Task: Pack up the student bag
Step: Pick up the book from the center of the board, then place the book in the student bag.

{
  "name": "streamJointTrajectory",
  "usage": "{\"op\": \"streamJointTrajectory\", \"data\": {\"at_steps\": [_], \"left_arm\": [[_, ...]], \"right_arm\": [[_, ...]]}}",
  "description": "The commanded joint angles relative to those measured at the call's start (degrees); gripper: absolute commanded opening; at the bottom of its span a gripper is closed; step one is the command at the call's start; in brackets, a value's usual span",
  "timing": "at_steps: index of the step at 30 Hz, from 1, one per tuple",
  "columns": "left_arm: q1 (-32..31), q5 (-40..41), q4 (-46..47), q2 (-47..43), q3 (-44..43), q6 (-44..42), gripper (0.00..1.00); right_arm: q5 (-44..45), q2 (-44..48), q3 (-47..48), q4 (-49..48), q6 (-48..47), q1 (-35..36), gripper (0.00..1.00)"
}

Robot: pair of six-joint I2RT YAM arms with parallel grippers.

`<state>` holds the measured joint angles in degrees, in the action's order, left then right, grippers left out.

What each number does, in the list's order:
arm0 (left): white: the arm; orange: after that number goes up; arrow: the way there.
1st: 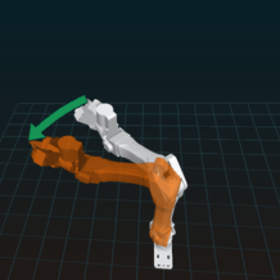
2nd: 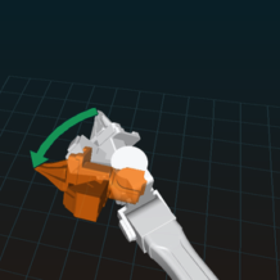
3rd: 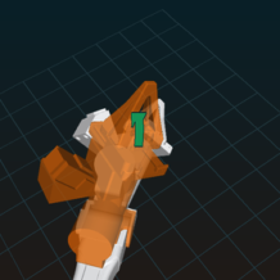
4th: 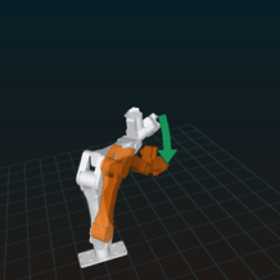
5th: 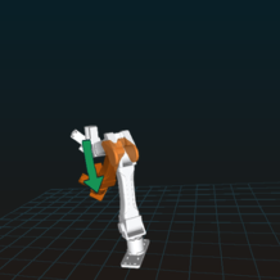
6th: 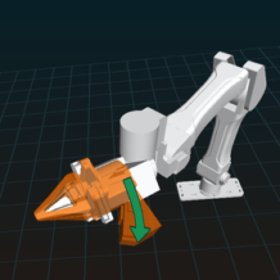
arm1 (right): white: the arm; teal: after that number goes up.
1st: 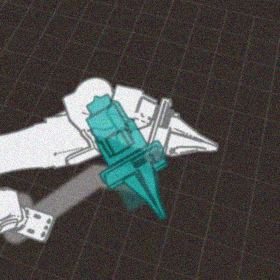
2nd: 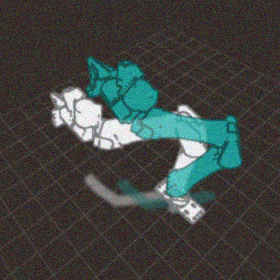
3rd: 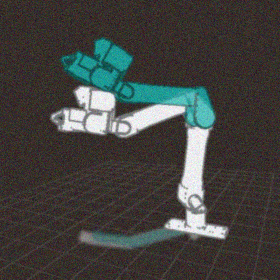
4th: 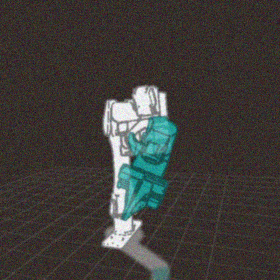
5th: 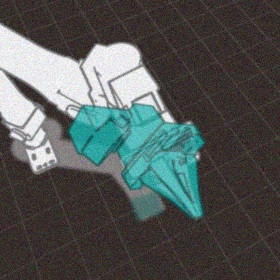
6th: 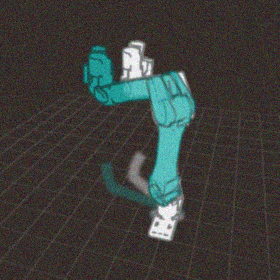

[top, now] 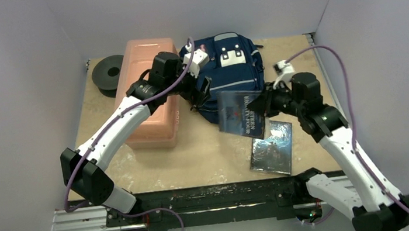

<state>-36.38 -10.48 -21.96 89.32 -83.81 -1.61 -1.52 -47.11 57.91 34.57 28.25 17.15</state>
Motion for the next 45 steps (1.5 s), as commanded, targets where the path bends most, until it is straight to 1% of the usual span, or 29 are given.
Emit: {"op": "streamJointTrajectory", "data": {"at_steps": [1, 2, 4, 6, 8, 11, 15, 17, 21, 24, 26, 27, 28, 30, 31, 32, 34, 35, 36, 38, 39, 41, 43, 45], "left_arm": [[-5.12, 4.57, 17.09, 5.53, 0.87, -5.33, 0.89], [-6.19, 3.35, 16.96, 7.01, 0.67, -7.83, 0.89], [-8.48, 4.19, 14.18, 10.62, -2.13, -11.87, 0.89], [-9.58, 5.28, 11.75, 15.40, -6.99, -13.26, 0.90], [-10.19, 6.55, 9.80, 19.89, -11.27, -12.98, 0.90], [-11.74, 9.19, 9.61, 25.65, -16.26, -12.87, 0.89], [-12.84, 10.29, 3.72, 33.53, -25.39, -10.77, 0.80], [-13.44, 10.30, 0.96, 36.36, -28.17, -9.48, 0.78], [-14.53, 10.25, -1.30, 40.04, -30.70, -8.94, 0.81], [-14.92, 9.12, -3.60, 41.81, -33.09, -8.07, 0.86], [-15.26, 9.37, -4.80, 42.85, -33.89, -8.35, 0.86], [-15.33, 10.11, -6.12, 43.91, -35.30, -8.37, 0.82], [-15.23, 13.37, -7.68, 45.06, -36.79, -8.07, 0.71], [-14.93, 17.87, -9.71, 46.79, -39.28, -7.54, 0.38], [-14.69, 18.83, -9.50, 46.59, -39.22, -7.32, 0.27], [-14.37, 18.86, -8.77, 45.88, -39.19, -7.16, 0.18], [-13.70, 16.27, -8.02, 43.50, -39.48, -6.29, 0.02], [-13.38, 14.62, -8.48, 42.16, -40.56, -5.51, 0.00], [-13.15, 12.84, -9.31, 41.08, -42.15, -4.71, 0.00], [-12.95, 10.87, -11.26, 38.84, -44.89, -3.22, 0.00], [-12.79, 10.76, -11.41, 37.47, -45.23, -2.28, 0.00], [-12.70, 12.02, -10.52, 33.97, -44.55, -0.93, 0.00], [-12.72, 13.78, -7.65, 30.76, -42.23, -0.91, 0.00], [-12.70, 16.93, -5.30, 28.64, -40.38, -2.10, 0.00]], "right_arm": [[42.25, 2.29, 10.43, 6.65, 7.66, -0.45, 0.00], [44.87, 2.33, 11.30, 7.66, 7.13, -0.46, 0.00], [47.71, 2.99, 11.81, 8.85, 6.14, -0.48, 0.00], [48.34, 5.04, 10.59, 8.27, 5.46, -0.45, 0.00], [46.74, 7.64, 8.73, 6.82, 5.05, -0.50, 0.00], [42.92, 10.61, 6.72, 6.48, 5.99, -0.45, 0.00], [38.73, 11.67, 5.65, 8.76, 8.12, -0.51, 0.00], [37.37, 12.11, 5.80, 10.02, 9.00, -0.47, 0.00], [36.42, 13.96, 5.36, 10.49, 9.28, -0.45, 0.00], [36.93, 14.49, 5.07, 10.99, 9.19, -0.45, 0.00], [36.25, 14.35, 4.87, 11.47, 9.60, -0.46, 0.00], [35.60, 14.29, 4.62, 12.04, 10.30, -0.45, 0.00], [34.35, 14.32, 4.17, 12.25, 10.93, -0.45, 0.00], [31.76, 14.25, 2.78, 12.45, 12.54, -0.45, 0.00], [30.38, 13.87, 2.16, 13.18, 13.52, -0.45, 0.00], [28.92, 13.12, 1.60, 14.05, 14.29, -0.45, 0.00], [26.83, 11.19, 0.82, 17.52, 17.08, -0.47, 0.00], [26.75, 10.98, 0.28, 18.90, 19.01, -0.45, 0.00], [26.45, 11.70, -0.34, 18.25, 20.27, -0.45, 0.00], [20.83, 15.30, -2.62, 11.33, 20.50, -0.50, 0.00], [17.28, 15.18, -3.36, 8.78, 21.32, -0.45, 0.00], [9.22, 11.36, -3.15, 7.29, 22.74, -0.56, 0.00], [2.50, 10.61, -3.61, 4.44, 22.74, -0.76, 0.00], [0.45, 11.85, -3.96, 1.13, 22.74, -1.24, 0.00]]}}
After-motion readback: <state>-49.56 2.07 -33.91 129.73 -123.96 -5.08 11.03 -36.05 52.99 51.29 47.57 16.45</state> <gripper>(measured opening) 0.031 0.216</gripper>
